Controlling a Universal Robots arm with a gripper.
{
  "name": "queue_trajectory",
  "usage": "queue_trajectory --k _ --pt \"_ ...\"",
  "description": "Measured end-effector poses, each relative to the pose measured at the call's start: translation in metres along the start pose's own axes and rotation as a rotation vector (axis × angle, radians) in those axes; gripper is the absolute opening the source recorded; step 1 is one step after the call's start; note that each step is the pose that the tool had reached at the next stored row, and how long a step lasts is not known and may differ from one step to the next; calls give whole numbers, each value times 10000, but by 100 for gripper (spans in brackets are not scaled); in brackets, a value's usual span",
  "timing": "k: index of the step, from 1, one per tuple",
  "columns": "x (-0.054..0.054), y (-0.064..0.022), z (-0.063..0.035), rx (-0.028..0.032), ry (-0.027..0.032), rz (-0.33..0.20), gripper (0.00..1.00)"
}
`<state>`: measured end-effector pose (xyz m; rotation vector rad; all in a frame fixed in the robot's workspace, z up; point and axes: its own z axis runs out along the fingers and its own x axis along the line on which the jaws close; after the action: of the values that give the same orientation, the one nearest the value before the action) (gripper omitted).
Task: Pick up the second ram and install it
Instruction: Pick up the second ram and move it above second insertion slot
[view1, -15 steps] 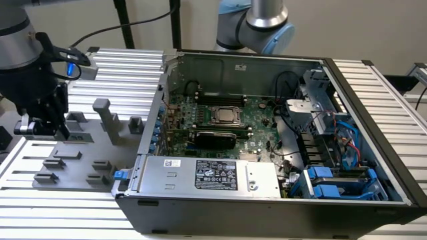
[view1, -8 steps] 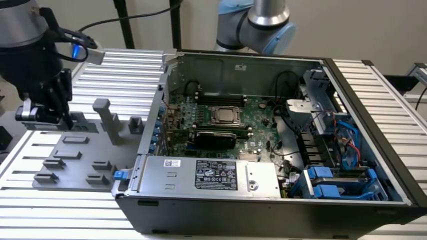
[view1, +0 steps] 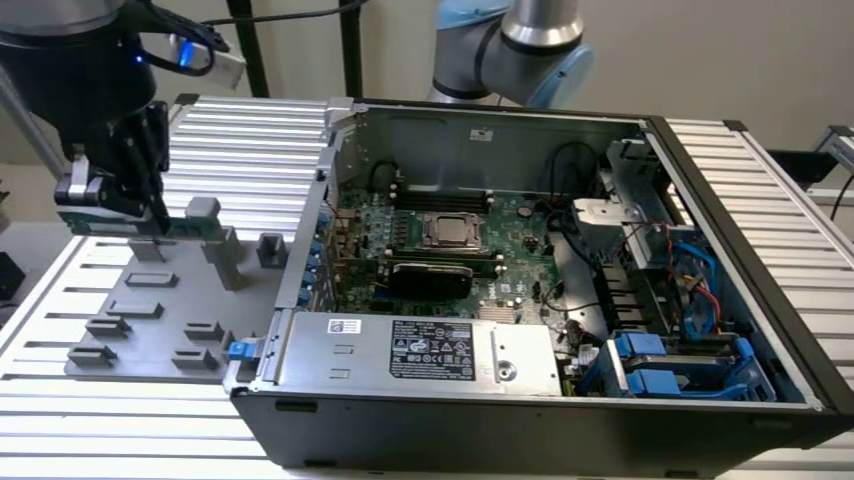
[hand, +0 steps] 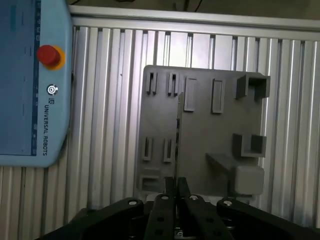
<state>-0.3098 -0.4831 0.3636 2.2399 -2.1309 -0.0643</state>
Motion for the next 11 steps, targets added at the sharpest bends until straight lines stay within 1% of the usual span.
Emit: queue_trajectory --k 4,11 --pt "10 -172 -196 -9 -1 -1 14" --pt "24 -467 -520 -9 -2 0 14"
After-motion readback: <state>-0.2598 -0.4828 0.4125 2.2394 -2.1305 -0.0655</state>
